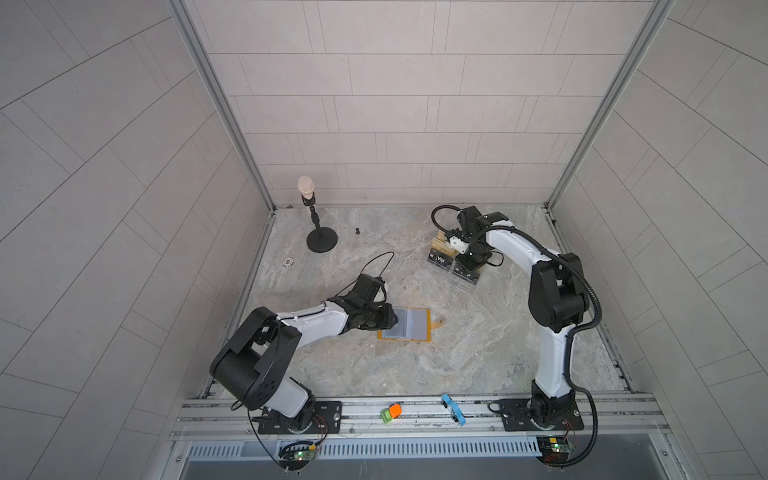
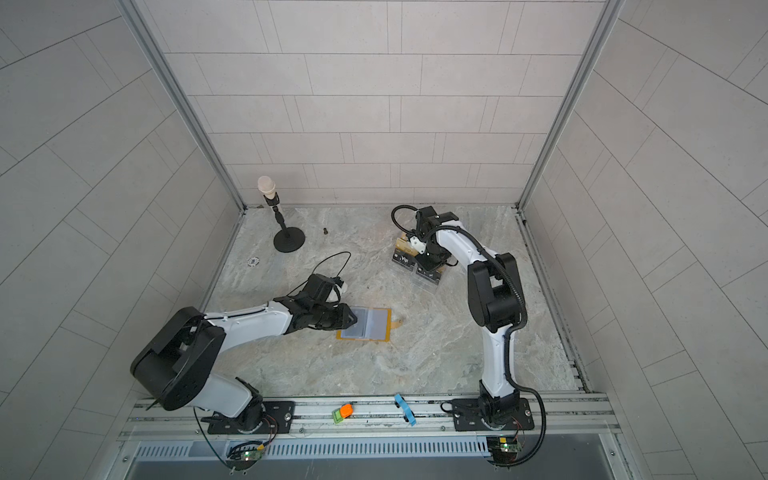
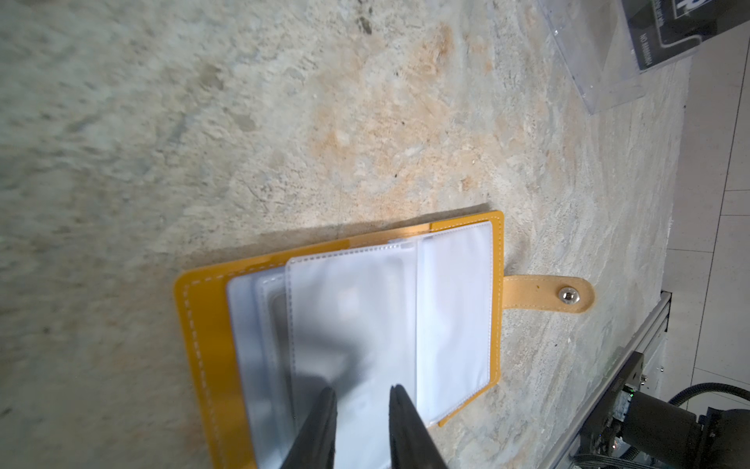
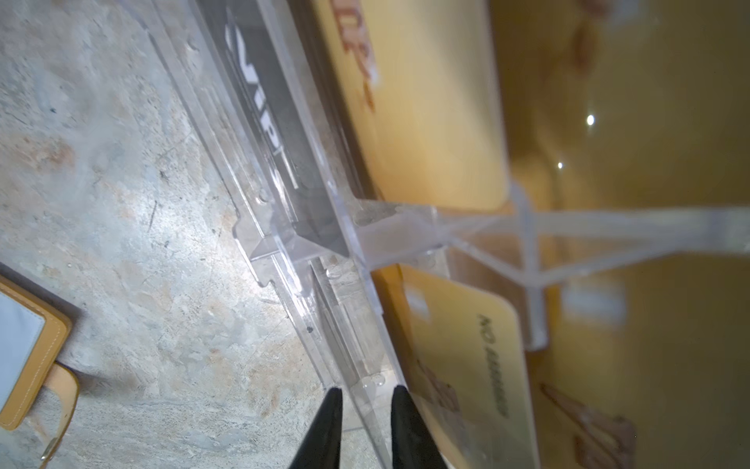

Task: Insert credit cards into a card holder
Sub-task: Pick up the credit card from the storage box.

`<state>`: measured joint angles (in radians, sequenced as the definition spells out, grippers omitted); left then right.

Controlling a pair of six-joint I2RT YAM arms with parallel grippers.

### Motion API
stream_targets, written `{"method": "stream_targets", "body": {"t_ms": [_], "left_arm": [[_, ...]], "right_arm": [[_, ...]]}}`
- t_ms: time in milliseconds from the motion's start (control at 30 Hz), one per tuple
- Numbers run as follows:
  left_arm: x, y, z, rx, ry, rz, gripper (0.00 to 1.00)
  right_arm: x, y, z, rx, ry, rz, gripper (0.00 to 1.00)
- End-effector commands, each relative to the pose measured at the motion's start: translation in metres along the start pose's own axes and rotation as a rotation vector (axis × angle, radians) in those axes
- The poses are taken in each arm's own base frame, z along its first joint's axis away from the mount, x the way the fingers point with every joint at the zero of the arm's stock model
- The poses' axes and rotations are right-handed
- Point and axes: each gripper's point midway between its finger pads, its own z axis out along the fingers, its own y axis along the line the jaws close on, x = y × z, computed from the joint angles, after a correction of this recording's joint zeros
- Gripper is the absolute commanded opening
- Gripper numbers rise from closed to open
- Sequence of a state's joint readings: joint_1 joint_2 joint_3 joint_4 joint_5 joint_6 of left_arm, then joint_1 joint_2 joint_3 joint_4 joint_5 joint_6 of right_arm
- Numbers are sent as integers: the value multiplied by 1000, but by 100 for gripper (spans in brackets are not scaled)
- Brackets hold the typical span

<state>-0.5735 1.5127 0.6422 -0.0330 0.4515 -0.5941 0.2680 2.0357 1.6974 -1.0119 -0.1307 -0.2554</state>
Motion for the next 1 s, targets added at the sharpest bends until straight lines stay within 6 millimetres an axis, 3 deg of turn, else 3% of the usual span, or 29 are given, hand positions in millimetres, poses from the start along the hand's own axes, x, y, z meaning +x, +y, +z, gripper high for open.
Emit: {"method": "stream_targets", "body": {"t_ms": [0,967], "left_arm": [[4,7,0,-21,11,-3,27],[4,5,-3,-26,21,-1,28]], "right_arm": [[8,3,4,-12,34,-23,23],[6,1,4,8,37,-36,13]]}}
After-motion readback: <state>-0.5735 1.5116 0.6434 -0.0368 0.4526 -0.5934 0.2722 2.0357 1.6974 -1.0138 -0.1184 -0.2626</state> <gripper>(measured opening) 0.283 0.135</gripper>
